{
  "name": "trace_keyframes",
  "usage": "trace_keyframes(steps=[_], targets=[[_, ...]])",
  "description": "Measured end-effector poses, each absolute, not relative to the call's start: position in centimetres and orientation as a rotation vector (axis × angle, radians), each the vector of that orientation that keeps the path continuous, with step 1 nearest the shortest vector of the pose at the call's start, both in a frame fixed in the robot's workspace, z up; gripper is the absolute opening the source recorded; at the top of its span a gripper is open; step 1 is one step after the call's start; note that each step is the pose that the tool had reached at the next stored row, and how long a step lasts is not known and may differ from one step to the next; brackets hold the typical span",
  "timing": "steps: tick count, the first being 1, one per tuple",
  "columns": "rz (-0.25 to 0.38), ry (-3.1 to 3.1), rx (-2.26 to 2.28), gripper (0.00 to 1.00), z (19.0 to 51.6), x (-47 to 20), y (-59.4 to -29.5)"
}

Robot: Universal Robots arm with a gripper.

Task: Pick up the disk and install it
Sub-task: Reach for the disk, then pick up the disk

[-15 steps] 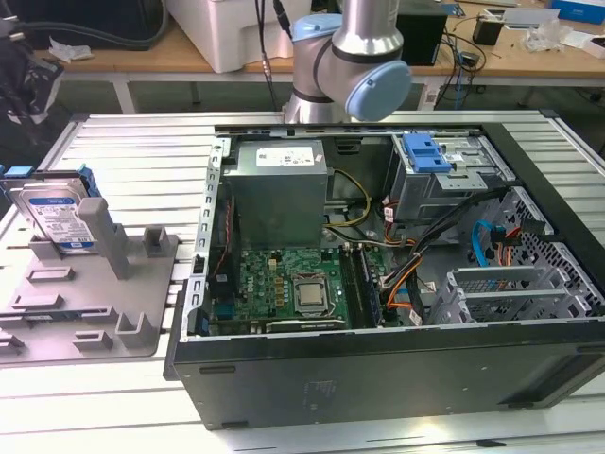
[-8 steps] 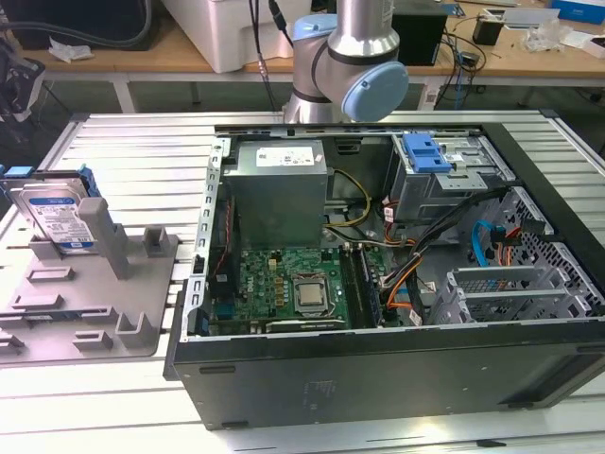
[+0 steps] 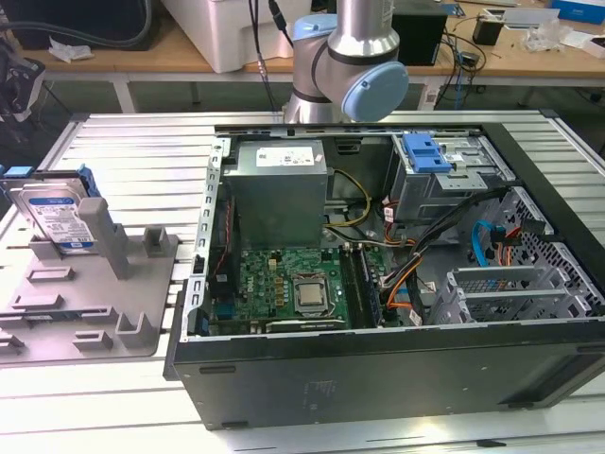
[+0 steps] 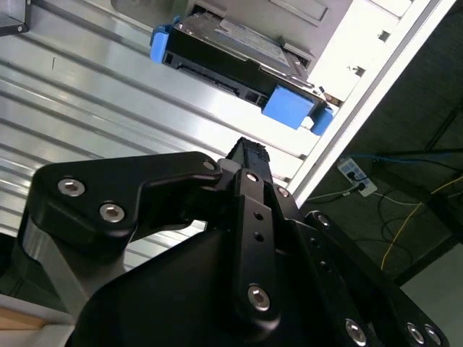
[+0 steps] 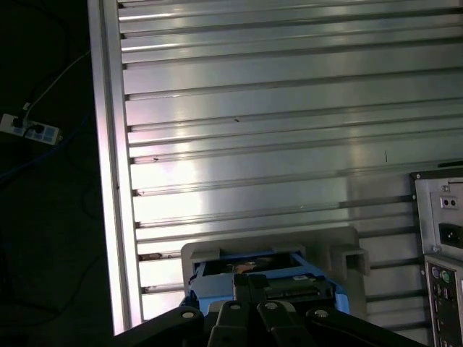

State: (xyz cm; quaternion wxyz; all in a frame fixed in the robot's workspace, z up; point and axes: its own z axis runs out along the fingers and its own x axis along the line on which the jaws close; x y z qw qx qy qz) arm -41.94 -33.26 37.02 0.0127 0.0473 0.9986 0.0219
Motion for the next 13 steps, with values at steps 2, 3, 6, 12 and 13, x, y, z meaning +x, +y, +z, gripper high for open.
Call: trace_keyframes(steps=[2, 3, 6, 12, 13], targets=[[0.068, 3.112, 0.147, 0.11, 37.02, -41.94, -33.26], [0.068, 3.112, 0.147, 0.11, 37.02, -41.94, -33.25], [0.068, 3.112, 0.147, 0.11, 37.02, -41.94, -33.24], [0.068, 3.112, 0.147, 0.11, 37.02, -41.94, -33.23], [0.068, 3.112, 0.147, 0.11, 37.02, -41.94, -33.22]])
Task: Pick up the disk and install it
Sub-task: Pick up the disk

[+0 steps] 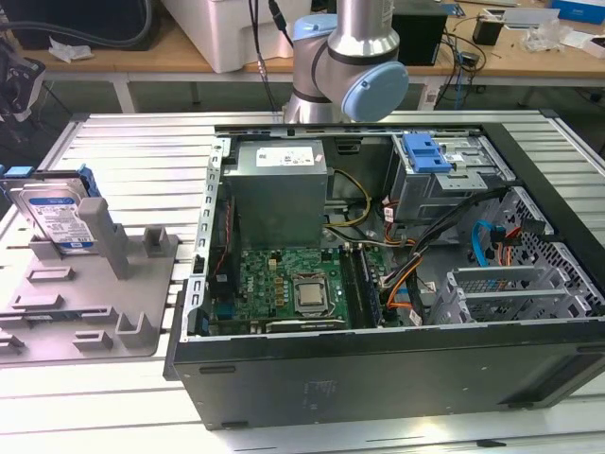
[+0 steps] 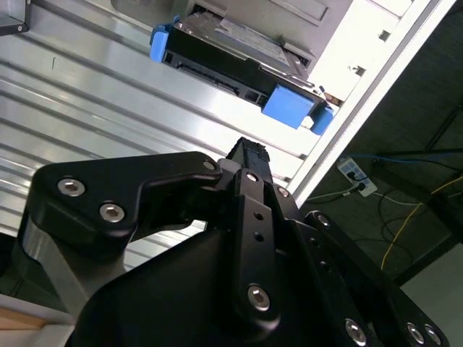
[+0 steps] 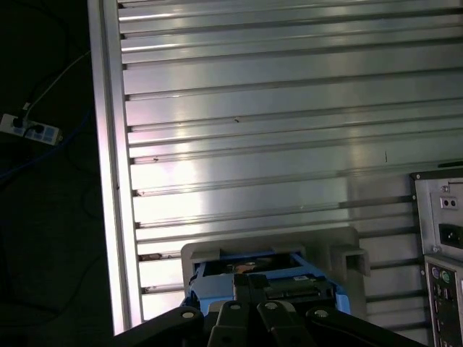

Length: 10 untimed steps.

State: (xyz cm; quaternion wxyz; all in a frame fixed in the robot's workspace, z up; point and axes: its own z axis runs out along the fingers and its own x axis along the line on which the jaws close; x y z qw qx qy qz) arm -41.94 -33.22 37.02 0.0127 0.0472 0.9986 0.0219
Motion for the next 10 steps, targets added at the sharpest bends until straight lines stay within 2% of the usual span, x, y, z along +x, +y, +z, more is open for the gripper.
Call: trace_keyframes(steps=[10], targets=[[0.062, 3.153, 0.146, 0.11, 36.98, -41.76, -33.20]])
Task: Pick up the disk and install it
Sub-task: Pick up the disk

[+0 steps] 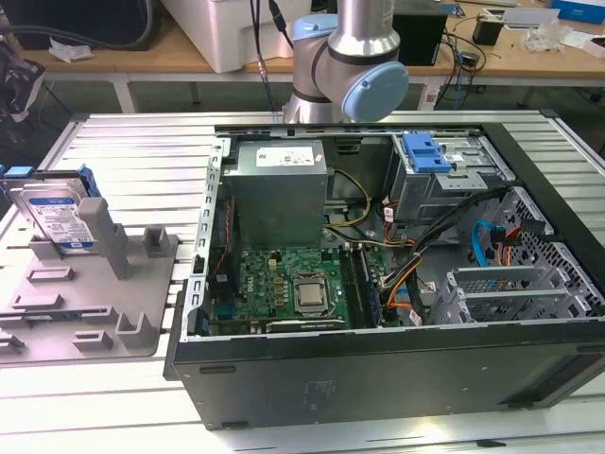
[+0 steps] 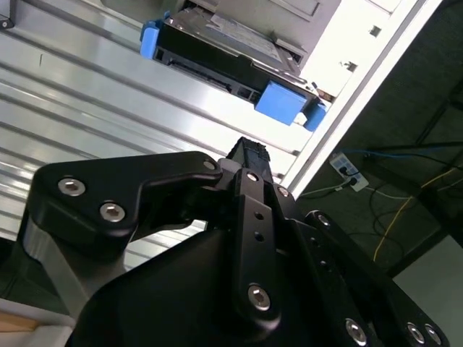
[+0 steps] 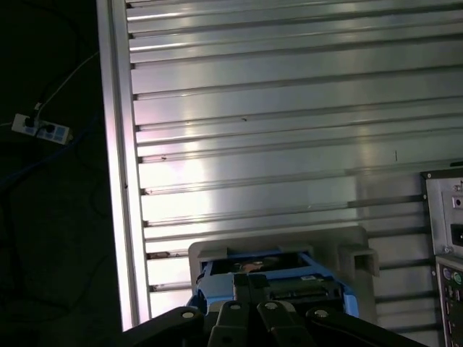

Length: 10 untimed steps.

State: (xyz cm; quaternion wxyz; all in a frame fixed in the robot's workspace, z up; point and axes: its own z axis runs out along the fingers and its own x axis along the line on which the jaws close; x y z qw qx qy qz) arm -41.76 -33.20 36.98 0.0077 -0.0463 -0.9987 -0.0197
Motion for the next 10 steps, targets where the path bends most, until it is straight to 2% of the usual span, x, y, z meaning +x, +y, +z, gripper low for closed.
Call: trace_keyframes(steps=[10], targets=[[-0.052, -3.097, 0.023, 0.11, 36.97, -41.73, -33.21]])
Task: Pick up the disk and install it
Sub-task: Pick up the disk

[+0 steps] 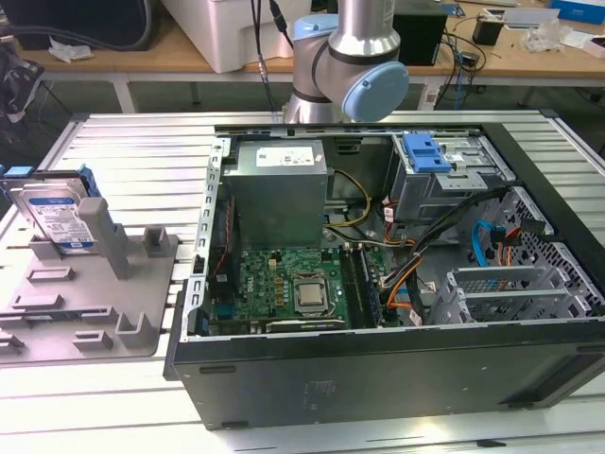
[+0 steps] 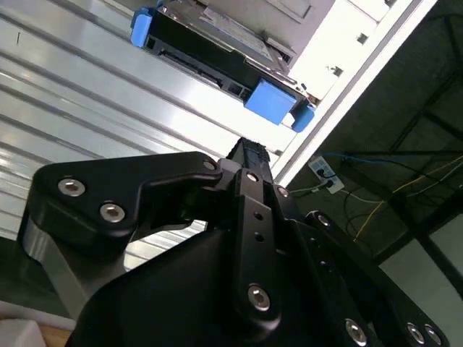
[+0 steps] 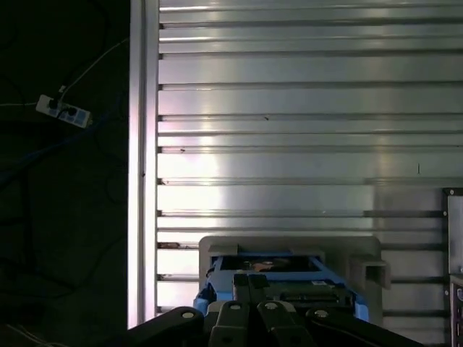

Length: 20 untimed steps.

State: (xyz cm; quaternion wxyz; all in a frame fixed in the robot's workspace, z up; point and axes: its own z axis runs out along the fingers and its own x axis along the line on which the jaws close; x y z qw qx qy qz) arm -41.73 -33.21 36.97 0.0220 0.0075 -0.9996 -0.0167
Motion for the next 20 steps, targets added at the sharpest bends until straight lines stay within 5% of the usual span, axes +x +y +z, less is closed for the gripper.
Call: trace_keyframes(steps=[6, 9, 11, 13, 20], targets=[[-0.046, -3.089, 0.199, 0.17, 36.98, -41.73, -33.21], [-0.044, -3.084, 0.256, 0.36, 36.98, -41.73, -33.21], [-0.042, -3.080, 0.292, 0.36, 36.98, -41.73, -33.21], [-0.042, -3.078, 0.316, 0.48, 36.98, -41.73, -33.21], [-0.035, -3.052, 0.497, 0.48, 36.98, -41.73, -33.21]])
